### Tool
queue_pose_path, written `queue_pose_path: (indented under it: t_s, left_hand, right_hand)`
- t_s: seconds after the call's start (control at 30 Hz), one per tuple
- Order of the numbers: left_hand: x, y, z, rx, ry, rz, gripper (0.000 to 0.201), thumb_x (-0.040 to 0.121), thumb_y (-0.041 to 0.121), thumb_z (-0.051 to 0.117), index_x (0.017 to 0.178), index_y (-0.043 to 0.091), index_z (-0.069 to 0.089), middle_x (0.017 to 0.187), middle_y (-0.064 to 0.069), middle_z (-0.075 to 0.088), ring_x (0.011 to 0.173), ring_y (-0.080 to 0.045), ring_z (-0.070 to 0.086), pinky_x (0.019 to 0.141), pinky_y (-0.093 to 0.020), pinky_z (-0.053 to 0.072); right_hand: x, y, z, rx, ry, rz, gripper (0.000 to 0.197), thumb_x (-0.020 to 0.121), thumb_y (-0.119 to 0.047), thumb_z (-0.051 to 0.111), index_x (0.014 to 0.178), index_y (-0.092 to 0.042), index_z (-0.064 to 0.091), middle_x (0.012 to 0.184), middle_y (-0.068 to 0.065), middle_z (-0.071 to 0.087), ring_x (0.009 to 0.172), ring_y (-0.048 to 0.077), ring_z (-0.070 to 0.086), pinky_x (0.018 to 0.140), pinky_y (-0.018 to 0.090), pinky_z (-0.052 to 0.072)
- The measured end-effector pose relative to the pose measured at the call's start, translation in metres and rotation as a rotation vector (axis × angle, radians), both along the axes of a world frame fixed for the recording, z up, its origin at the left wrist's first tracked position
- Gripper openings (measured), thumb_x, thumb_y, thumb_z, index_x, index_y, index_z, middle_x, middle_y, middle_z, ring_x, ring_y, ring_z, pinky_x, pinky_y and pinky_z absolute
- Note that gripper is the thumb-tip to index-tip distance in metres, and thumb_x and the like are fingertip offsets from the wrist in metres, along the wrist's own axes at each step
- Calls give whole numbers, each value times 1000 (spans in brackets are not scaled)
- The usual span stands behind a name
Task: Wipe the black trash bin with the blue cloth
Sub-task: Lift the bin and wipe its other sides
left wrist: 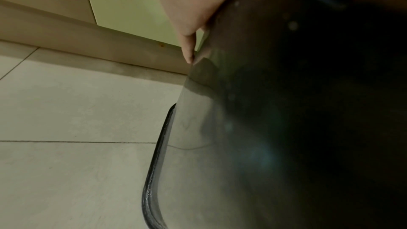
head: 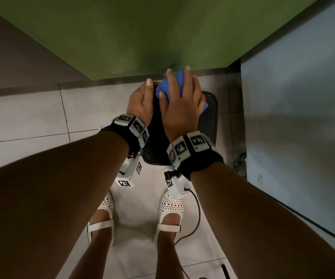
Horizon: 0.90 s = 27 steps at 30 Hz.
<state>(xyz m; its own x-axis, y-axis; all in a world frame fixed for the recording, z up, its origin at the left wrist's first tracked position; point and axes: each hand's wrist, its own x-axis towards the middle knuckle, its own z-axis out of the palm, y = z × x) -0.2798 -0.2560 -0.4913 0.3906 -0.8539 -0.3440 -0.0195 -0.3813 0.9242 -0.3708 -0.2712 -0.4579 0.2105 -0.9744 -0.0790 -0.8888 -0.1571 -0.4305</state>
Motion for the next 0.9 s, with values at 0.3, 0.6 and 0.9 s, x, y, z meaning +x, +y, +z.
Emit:
queue_pose_path:
  t_s: [0.3,0.6,0.9]
  left_hand:
    - [-1,0,0,103,-4,47,47,100,36,26,98,14,68,94,-3,68,93,-17,64,85,-23,50]
    - [1,-2,0,66,-54,3,42,99,31,27,96,13,65,92,-3,66,85,-14,62,80,-14,48]
    - [0,-1,3,142,-35,6,45,100,37,25,97,20,66,94,-1,67,92,-15,62,82,-22,49]
  right_hand:
    - [-71,-10,-3,59,102,-218,43,96,-25,43,138,-18,38,147,20,28,132,38,31,104,50,31]
    - [-17,3,-1,5,20,22,43,91,-22,49,134,-17,45,146,17,34,133,38,30,106,52,26]
    - [-50,10,-2,167,20,-650,52,92,-25,50,141,-24,32,147,14,29,128,34,34,104,49,33]
